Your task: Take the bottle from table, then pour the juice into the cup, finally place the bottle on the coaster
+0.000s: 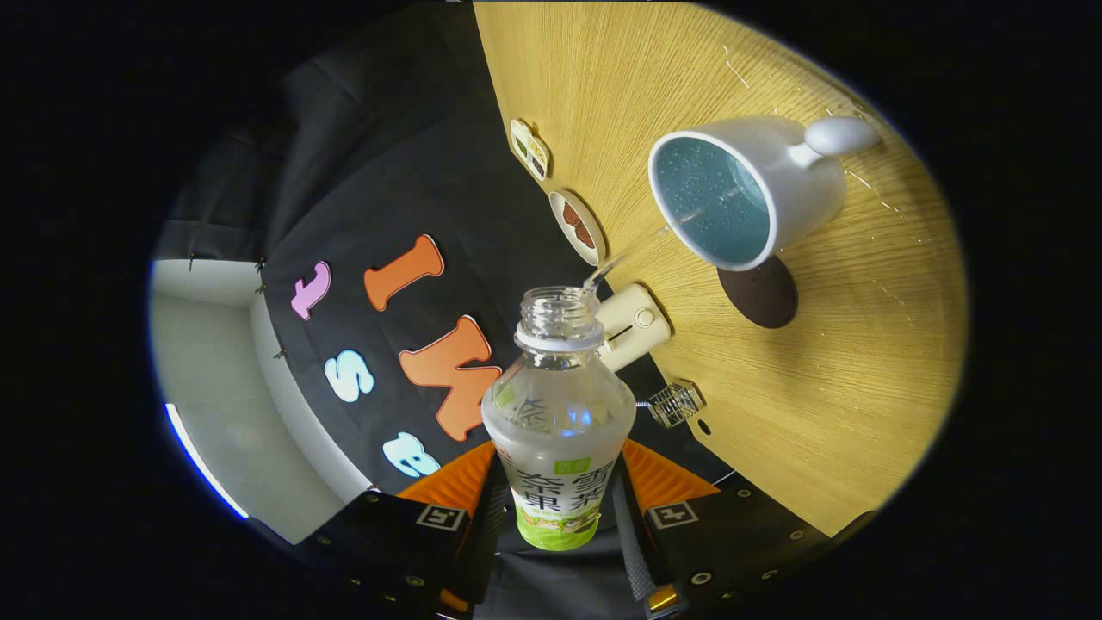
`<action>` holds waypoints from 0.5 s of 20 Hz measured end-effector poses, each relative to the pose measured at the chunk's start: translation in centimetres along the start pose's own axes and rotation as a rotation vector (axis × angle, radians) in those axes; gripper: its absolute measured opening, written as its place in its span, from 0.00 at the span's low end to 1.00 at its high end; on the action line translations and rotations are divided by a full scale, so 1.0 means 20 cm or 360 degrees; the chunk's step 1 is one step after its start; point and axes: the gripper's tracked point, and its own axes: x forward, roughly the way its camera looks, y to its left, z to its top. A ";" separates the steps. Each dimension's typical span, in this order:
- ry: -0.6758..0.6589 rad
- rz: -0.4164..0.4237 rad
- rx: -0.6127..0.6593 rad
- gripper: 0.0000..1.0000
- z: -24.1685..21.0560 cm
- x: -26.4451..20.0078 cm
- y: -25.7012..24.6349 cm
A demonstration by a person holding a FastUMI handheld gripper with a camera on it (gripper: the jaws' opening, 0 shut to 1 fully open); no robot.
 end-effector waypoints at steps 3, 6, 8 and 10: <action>0.0000 0.0019 0.0026 0.62 0.00 0.00 0.02; 0.0011 0.0032 0.0043 0.62 0.00 0.00 0.03; 0.0012 0.0043 0.0058 0.62 -0.01 -0.01 0.03; 0.0017 0.0052 0.0056 0.62 -0.01 -0.01 0.05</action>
